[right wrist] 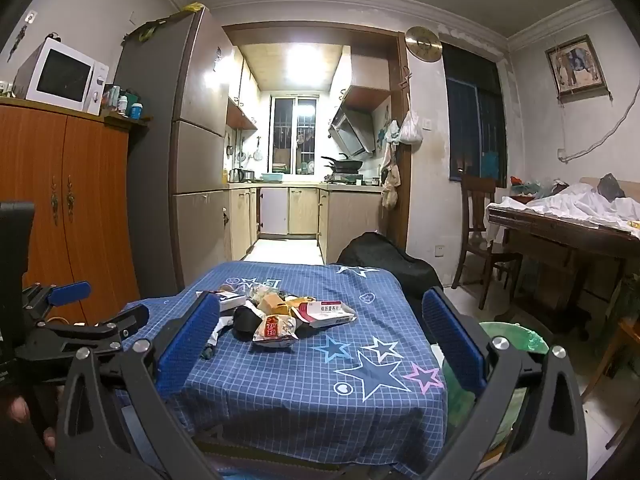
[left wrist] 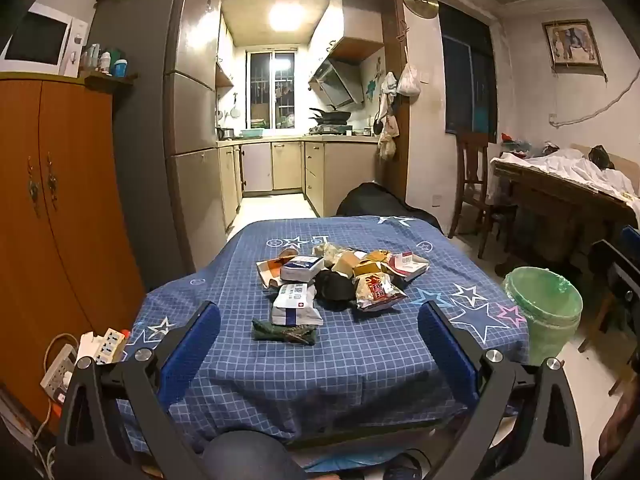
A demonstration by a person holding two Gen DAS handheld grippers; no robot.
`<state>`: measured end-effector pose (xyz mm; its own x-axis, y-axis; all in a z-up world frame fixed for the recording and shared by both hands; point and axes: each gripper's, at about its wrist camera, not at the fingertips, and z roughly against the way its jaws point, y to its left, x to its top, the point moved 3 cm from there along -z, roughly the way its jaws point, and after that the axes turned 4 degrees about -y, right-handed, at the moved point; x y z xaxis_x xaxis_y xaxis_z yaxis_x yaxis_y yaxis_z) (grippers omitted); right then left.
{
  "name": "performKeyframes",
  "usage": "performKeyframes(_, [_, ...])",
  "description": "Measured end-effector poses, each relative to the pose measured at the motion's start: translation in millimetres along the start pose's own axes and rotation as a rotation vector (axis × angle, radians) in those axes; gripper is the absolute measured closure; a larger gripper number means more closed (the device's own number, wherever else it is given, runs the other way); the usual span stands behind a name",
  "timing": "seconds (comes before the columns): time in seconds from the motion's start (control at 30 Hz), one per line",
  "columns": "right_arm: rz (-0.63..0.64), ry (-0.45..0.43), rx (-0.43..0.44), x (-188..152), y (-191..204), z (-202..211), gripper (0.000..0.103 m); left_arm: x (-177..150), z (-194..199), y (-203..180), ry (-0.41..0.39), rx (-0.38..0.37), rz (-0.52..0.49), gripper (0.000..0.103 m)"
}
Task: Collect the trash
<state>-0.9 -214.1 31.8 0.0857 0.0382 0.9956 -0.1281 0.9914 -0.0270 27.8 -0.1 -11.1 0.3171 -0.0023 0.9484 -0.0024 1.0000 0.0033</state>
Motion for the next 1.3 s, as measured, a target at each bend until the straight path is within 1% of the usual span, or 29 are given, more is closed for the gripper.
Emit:
performKeyframes(0.1, [0.004,-0.010,-0.001,0.8,0.4,0.7,0.005,0.6,0.9,-1.6,-0.015,0.011,-0.022,0.005])
performKeyframes(0.3, [0.004,-0.003,-0.005,-0.1,-0.9,1.5,0.005,0.6,1.1,6.9,-0.011,0.015,-0.006,0.005])
performKeyframes(0.43, [0.006,-0.005,0.002,0.7,2.2,-1.6,0.005,1.4,-1.7,4.7,-0.002,0.022,-0.010,0.005])
performKeyframes(1.3, [0.008,-0.001,-0.004,0.7,1.2,0.5,0.005,4.6,3.5,6.2,-0.007,0.011,0.002,0.005])
